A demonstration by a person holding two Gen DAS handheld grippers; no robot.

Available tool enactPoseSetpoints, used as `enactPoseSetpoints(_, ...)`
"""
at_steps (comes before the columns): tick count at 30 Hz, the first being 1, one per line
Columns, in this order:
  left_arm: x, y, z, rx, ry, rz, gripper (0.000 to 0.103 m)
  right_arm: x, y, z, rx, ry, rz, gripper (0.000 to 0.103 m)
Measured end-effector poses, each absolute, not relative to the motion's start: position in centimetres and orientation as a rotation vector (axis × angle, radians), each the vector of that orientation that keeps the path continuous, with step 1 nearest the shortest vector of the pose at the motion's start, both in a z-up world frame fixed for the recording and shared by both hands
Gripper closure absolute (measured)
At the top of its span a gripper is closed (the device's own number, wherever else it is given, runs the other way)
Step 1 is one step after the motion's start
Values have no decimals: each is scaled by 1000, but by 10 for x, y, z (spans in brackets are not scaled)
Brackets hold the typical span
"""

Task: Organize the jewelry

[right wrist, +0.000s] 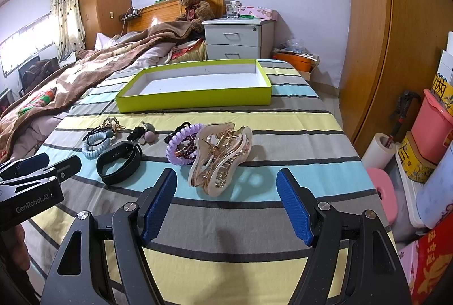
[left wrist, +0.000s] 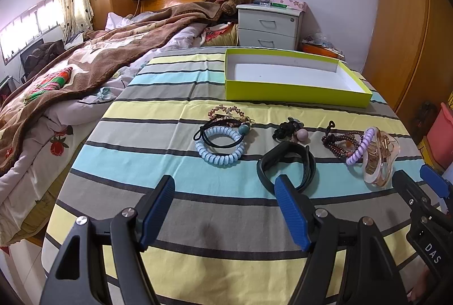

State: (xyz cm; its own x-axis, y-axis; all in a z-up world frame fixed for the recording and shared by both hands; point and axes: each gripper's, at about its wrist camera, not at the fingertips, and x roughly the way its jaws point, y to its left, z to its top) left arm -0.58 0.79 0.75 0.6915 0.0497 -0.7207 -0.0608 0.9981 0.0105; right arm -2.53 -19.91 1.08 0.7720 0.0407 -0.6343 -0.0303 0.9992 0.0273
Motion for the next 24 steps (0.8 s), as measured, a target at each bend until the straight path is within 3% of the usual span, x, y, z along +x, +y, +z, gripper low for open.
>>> enactPoseSetpoints(24,-9,8,9,-10,798,72,28,-25,-199,11,17,686,38,30)
